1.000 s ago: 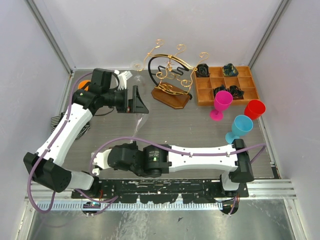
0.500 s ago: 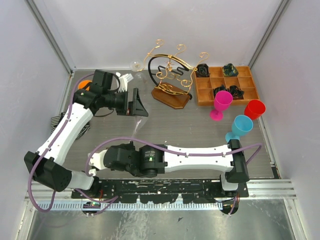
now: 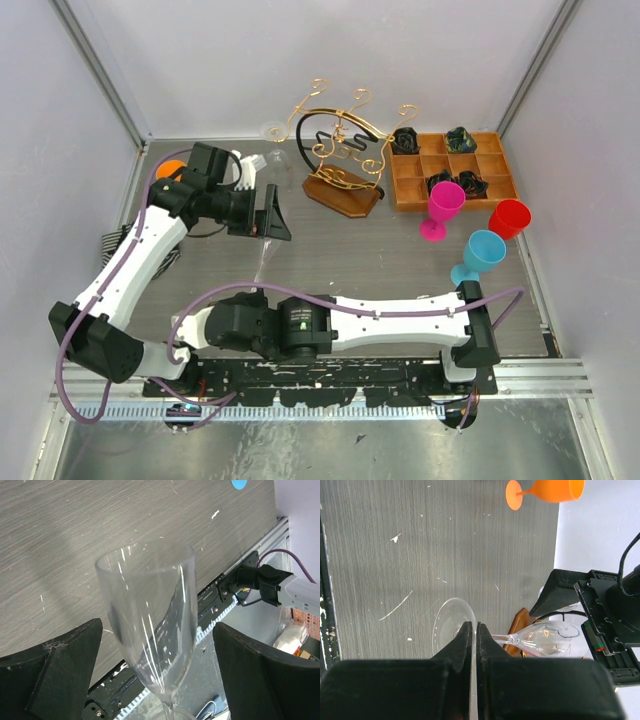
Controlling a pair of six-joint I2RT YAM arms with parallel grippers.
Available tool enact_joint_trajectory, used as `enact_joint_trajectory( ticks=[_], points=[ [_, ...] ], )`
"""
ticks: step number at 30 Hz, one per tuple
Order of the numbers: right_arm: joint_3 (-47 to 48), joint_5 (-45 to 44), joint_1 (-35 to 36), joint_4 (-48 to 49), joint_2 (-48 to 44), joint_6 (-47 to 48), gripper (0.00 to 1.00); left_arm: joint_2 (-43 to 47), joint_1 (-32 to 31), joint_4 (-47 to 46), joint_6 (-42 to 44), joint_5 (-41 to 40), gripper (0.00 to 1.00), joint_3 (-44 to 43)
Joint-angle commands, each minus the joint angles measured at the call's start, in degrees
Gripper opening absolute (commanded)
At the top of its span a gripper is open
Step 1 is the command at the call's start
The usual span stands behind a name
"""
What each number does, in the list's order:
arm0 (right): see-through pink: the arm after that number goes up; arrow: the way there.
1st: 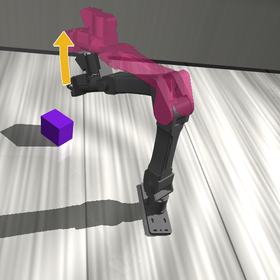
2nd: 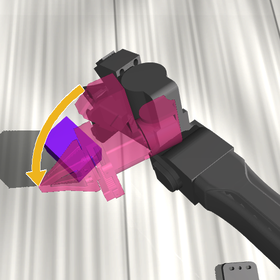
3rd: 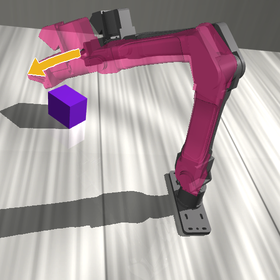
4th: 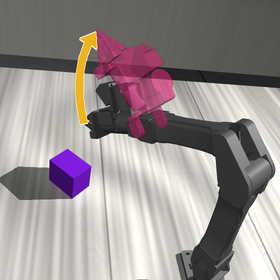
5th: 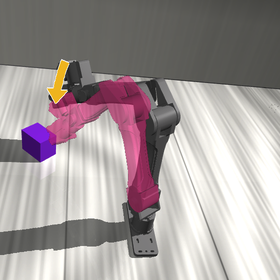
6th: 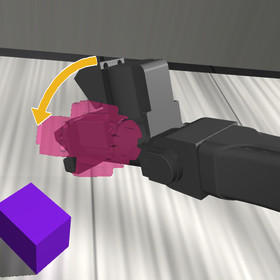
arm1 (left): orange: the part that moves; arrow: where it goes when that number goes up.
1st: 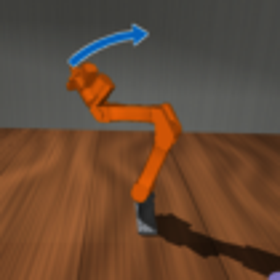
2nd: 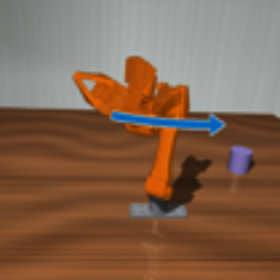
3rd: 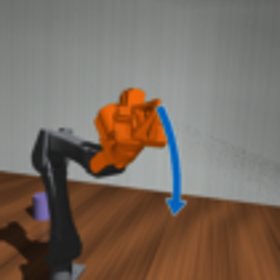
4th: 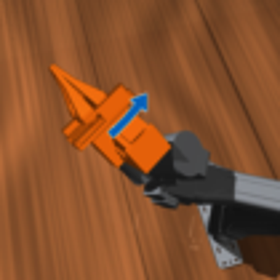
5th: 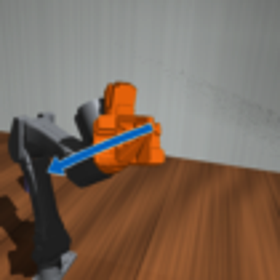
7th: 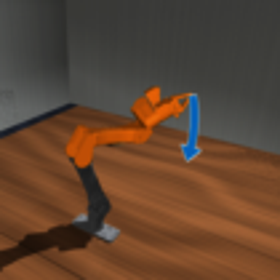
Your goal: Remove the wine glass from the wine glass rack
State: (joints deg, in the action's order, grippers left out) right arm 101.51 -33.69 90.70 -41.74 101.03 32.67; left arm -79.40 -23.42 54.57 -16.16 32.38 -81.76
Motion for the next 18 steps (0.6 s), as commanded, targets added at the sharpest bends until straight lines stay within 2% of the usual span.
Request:
enact_joint_trajectory(
  ticks=[1, 6, 9, 14, 17, 18],
  points=[
    [3.3, -2.9, 0.9, 2.4, -1.0, 1.2, 0.01, -0.6, -0.2, -0.4, -0.8, -2.5, 0.99, -0.4],
    [3.6, -3.8, 1.8, 2.5, -0.4, 1.6, 0.01, -1.6, -0.2, -0.7, -1.6, -2.7, 0.97, -0.3],
    [3.6, -3.9, 1.9, 2.5, -0.4, 1.7, 0.01, -1.6, -0.3, -1.0, -1.8, -2.2, 0.88, -0.2],
    [3.1, -4.4, 2.0, 2.4, -0.5, 0.9, 0.01, -1.4, -0.2, -1.9, -2.2, -2.4, 0.59, -0.4],
    [2.8, -6.2, 2.0, 2.4, -0.4, -0.7, 0.02, -1.1, -0.2, -2.4, -2.6, -4.1, 0.53, -0.8],
    [2.8, -7.0, 2.0, 2.1, -0.3, -2.0, 0.08, -0.9, -0.2, -3.0, -2.7, -4.9, 0.51, -0.7]
  ],
)
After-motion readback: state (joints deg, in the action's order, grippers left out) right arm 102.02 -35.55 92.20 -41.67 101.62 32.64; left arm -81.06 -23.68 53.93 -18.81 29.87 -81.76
